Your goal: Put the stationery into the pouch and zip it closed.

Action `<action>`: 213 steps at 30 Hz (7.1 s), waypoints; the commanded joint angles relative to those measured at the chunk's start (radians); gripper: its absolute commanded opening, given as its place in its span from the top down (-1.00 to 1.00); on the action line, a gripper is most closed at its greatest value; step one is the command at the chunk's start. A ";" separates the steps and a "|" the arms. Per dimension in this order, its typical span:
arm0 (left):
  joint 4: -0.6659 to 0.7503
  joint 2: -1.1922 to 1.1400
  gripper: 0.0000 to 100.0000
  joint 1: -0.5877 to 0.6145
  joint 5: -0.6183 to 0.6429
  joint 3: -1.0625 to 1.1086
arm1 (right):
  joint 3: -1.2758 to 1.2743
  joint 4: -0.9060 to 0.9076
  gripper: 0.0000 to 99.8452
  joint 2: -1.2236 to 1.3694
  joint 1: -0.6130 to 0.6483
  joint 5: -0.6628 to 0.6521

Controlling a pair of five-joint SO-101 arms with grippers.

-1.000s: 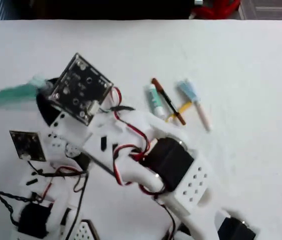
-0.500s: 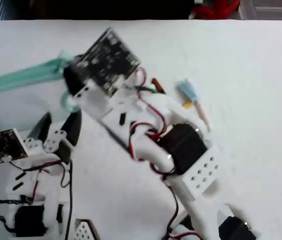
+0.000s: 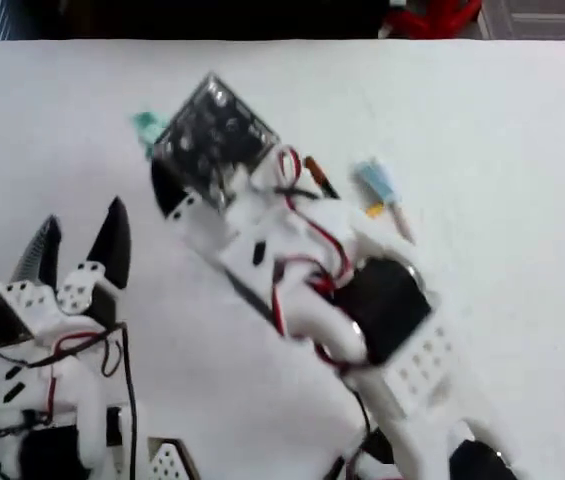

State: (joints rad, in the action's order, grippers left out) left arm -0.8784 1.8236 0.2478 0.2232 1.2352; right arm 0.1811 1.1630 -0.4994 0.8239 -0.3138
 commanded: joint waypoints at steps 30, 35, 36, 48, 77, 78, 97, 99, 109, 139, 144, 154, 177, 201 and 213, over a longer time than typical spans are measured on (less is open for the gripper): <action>-0.092 0.001 0.38 0.186 0.080 -0.242 | 0.028 -0.147 0.96 0.018 -0.025 -0.103; -0.199 0.001 0.38 0.021 0.115 -0.308 | 0.031 -0.217 0.96 0.082 -0.027 -0.103; -0.222 0.001 0.38 -0.022 0.115 -0.316 | 0.031 -0.234 0.96 0.097 -0.027 -0.103; -0.258 -0.001 0.37 -0.292 0.103 -0.230 | 0.063 -0.335 0.97 0.177 -0.019 -0.106; 0.009 -0.001 0.38 -0.064 -0.095 -0.009 | 0.252 0.012 0.97 0.122 0.104 -0.040; 0.008 -0.001 0.38 -0.068 -0.150 0.002 | 0.250 0.021 0.97 0.124 0.102 -0.040; -0.187 0.001 0.37 -0.157 -0.400 -0.152 | 0.210 0.028 0.96 0.274 -0.030 -0.160; -0.186 0.001 0.37 -0.180 -0.400 -0.170 | 0.212 0.028 0.96 0.283 -0.022 -0.158; -0.121 -0.002 0.37 -0.170 -0.402 -0.080 | 0.210 0.104 0.96 0.213 0.025 -0.169; -0.002 -0.001 0.37 0.081 -0.420 0.029 | 0.212 0.147 0.96 0.200 0.028 -0.292; 0.000 -0.001 0.37 0.033 -0.457 0.083 | 0.212 0.150 0.96 0.205 0.015 -0.362; 0.006 -0.001 0.37 -0.027 -0.453 0.071 | 0.218 0.160 0.96 0.206 0.002 -0.451; 0.028 -0.001 0.63 -0.097 -0.459 0.176 | 0.400 0.380 0.96 0.197 0.157 -0.485; 0.115 -0.001 0.95 -0.153 -0.456 0.196 | 0.083 -0.021 0.96 0.197 -0.226 -0.347; 0.011 -0.001 0.96 -0.311 -0.453 0.195 | 0.058 -0.249 0.96 0.229 -0.410 -0.226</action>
State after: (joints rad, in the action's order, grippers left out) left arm -0.8431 1.8236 -0.0514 -0.2279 1.4377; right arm 0.2163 0.9851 -0.2585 0.4895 -0.5562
